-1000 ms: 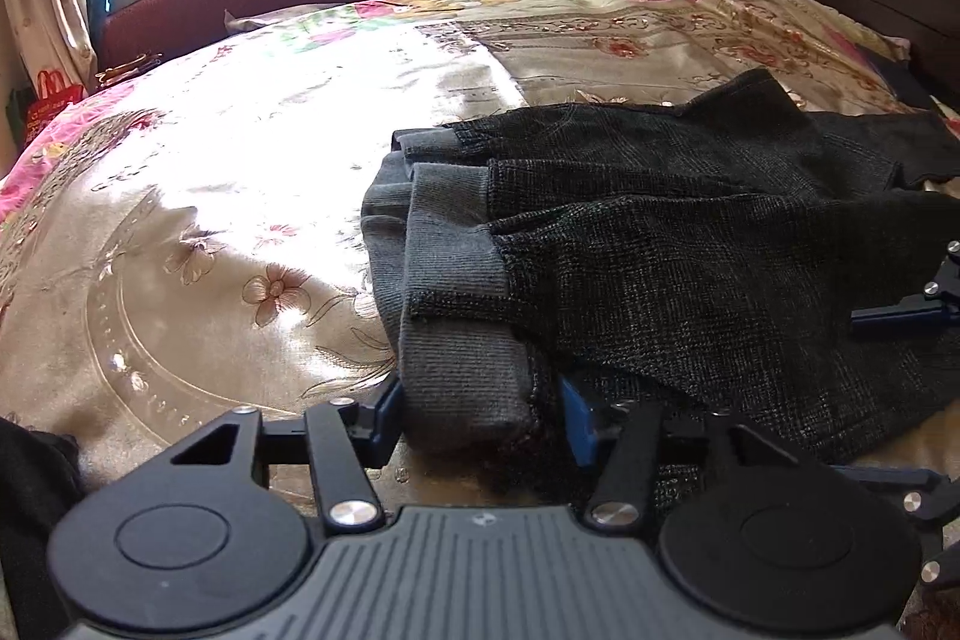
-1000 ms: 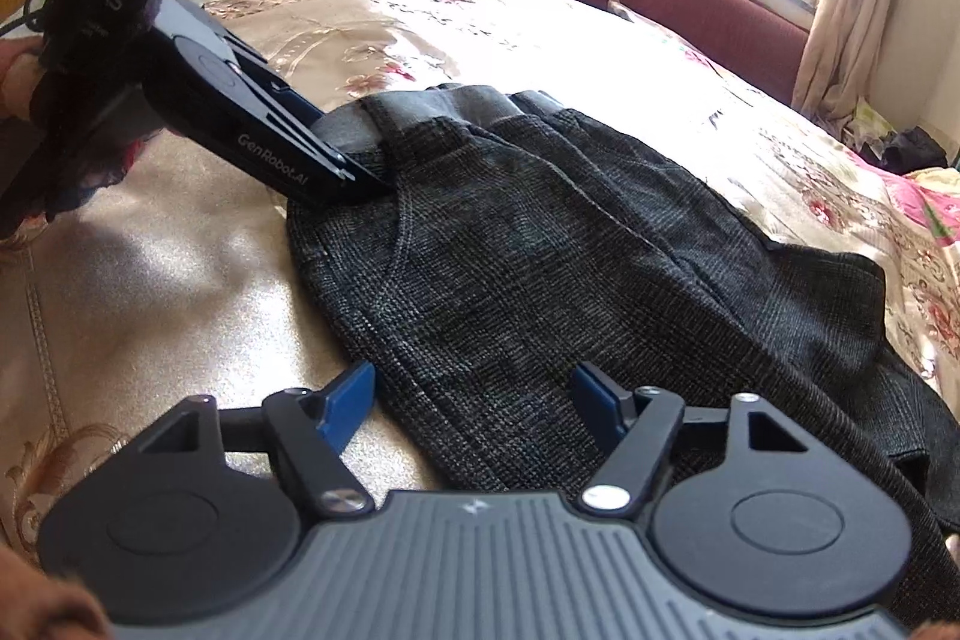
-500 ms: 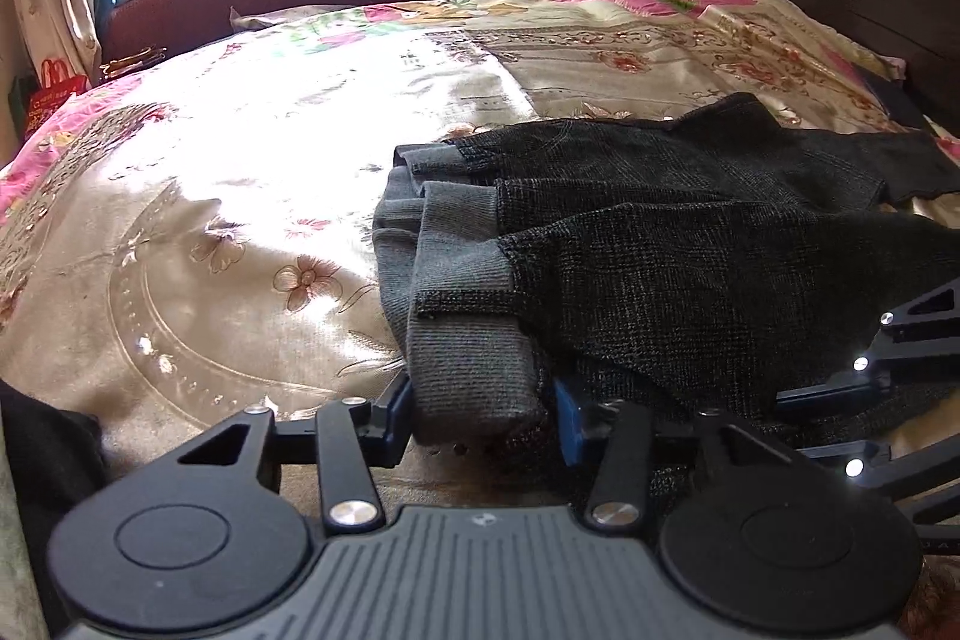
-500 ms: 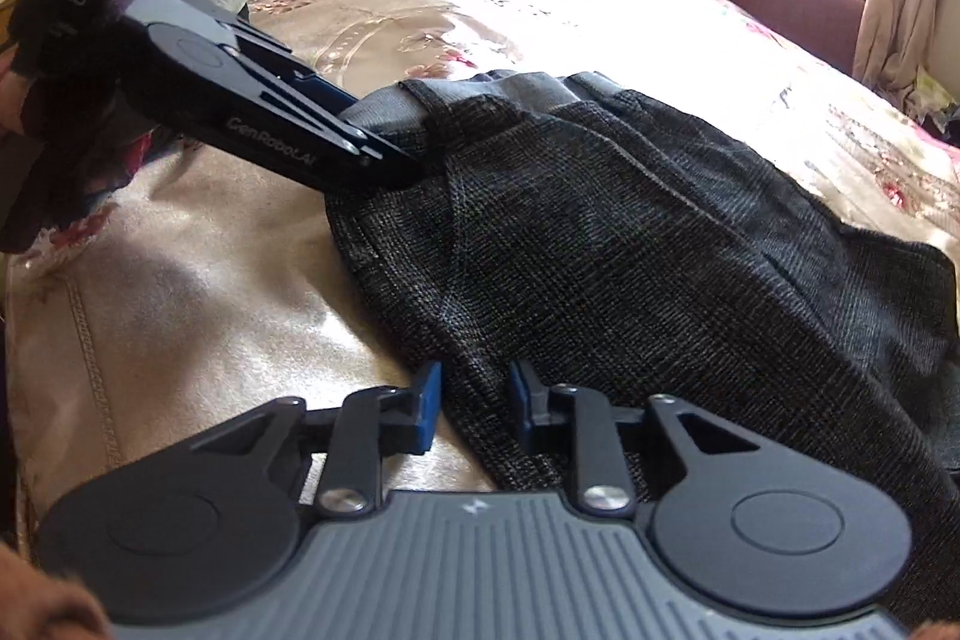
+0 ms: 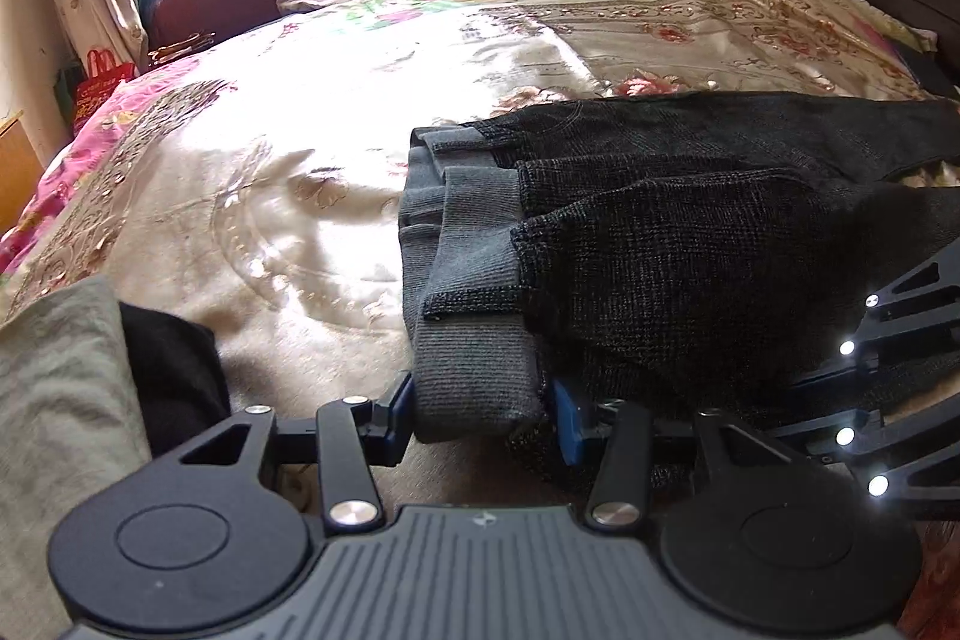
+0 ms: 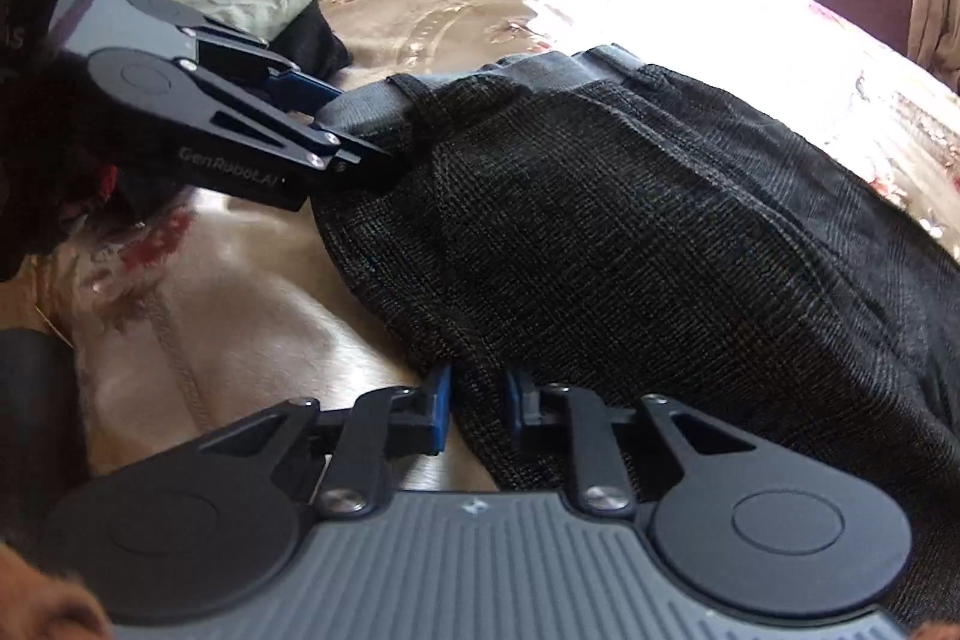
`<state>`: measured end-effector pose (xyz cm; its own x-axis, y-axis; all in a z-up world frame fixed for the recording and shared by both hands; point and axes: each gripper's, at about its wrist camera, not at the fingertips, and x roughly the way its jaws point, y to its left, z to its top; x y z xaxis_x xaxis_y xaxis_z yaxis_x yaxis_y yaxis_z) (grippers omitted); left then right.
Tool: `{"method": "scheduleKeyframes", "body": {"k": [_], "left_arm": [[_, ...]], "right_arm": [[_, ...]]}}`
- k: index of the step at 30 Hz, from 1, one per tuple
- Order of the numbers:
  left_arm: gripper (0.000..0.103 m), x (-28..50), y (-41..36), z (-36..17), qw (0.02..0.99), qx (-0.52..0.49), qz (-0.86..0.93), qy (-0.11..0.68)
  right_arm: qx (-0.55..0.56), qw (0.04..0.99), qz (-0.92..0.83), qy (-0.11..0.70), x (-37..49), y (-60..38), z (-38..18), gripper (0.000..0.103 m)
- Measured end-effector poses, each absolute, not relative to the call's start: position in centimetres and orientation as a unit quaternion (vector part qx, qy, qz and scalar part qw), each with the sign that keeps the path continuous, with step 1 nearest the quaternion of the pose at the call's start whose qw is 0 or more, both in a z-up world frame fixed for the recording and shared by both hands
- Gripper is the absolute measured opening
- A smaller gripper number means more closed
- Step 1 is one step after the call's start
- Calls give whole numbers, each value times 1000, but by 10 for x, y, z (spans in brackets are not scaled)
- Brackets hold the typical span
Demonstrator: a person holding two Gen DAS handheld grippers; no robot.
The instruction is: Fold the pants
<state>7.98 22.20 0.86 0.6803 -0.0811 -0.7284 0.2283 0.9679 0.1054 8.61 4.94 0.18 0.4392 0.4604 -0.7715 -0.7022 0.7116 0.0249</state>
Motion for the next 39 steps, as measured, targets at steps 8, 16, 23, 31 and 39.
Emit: {"method": "scheduleKeyframes", "body": {"k": [8,16,23,31,39], "left_arm": [[63,57,221,27,916,110,-41,383],[63,46,159,62,928,152,-67,333],[63,62,38,68,912,153,-201,322],[63,75,-103,51,868,150,-333,338],[63,68,-134,47,849,160,-363,349]], "right_arm": [[-67,848,351,393,76,19,34,24],[25,919,126,374,64,-161,64,31],[16,933,-156,325,24,-324,71,34],[-124,885,-263,364,39,-393,22,45],[174,904,-214,327,23,-472,46,6]]}}
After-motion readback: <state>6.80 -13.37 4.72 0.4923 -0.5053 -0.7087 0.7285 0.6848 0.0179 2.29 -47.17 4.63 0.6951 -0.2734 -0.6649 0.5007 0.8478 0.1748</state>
